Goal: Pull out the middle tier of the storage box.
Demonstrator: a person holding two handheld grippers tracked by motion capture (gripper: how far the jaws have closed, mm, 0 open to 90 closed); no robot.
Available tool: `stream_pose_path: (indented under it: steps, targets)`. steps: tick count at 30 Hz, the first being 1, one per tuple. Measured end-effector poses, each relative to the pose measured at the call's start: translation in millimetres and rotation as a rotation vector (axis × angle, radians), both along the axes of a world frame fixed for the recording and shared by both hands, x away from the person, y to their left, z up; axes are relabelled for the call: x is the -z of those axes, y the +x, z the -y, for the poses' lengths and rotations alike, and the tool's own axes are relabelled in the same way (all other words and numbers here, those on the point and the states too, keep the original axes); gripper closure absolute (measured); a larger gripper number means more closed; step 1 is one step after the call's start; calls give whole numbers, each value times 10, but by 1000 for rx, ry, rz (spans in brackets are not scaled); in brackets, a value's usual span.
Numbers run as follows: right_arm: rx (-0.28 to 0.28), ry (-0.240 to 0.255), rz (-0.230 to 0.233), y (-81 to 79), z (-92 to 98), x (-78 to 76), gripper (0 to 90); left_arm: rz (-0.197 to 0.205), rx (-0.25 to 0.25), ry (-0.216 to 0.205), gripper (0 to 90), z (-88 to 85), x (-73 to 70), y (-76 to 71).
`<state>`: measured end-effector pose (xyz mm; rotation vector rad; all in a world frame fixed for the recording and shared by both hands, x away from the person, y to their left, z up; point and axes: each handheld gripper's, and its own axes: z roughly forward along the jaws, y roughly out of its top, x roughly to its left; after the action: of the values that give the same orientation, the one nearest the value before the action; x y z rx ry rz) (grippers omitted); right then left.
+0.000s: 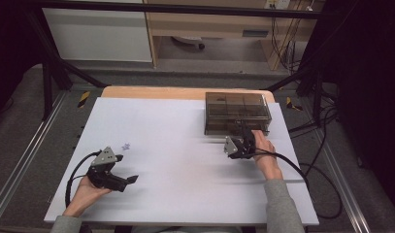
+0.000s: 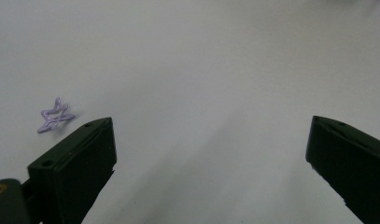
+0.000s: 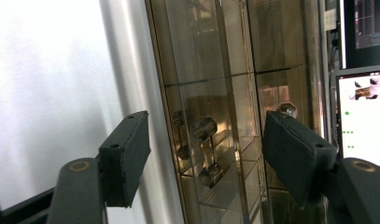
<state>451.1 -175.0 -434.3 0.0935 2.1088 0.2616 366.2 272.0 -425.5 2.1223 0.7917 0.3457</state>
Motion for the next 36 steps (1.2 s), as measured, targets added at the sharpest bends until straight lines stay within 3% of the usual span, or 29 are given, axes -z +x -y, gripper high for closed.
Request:
stream_pose_path:
  steps: [4, 10, 18, 36]
  targets:
    - [3, -27, -13, 58, -7, 14, 444, 0, 1, -1, 13, -2, 1, 3]
    - [8, -50, -28, 86, -8, 33, 512, -1, 0, -1, 13, -2, 3, 4]
    - [3, -65, -14, 96, 7, 10, 617, -1, 1, 1, 13, -2, 3, 4]
    - [-27, -109, -13, 77, 15, 2, 642, 0, 1, 1, 13, -1, 3, 4]
